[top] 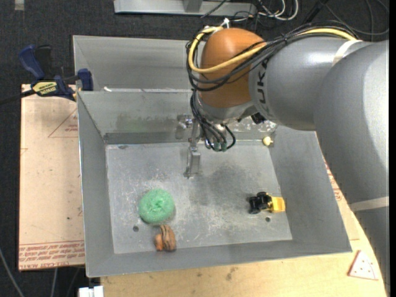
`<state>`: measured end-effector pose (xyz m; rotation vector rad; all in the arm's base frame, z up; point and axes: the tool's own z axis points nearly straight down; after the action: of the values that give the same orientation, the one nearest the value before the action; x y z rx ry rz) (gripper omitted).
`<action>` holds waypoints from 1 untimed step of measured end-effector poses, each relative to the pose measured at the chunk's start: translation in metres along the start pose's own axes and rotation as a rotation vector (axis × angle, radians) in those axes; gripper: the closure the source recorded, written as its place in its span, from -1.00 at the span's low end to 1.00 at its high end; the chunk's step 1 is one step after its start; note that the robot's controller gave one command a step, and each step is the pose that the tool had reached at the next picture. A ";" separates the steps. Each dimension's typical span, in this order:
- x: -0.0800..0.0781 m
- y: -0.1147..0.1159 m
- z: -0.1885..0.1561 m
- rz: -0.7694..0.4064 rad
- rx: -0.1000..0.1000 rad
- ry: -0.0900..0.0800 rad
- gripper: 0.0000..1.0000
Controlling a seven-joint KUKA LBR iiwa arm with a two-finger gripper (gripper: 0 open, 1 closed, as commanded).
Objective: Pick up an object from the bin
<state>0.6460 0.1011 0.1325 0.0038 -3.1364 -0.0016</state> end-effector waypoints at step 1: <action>-0.001 0.000 -0.005 0.001 -0.001 -0.007 -1.00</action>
Offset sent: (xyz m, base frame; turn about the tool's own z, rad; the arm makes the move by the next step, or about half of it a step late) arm -0.0466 0.0611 -0.0569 -0.1434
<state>0.6473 0.1007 0.1377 0.0017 -3.1430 -0.0026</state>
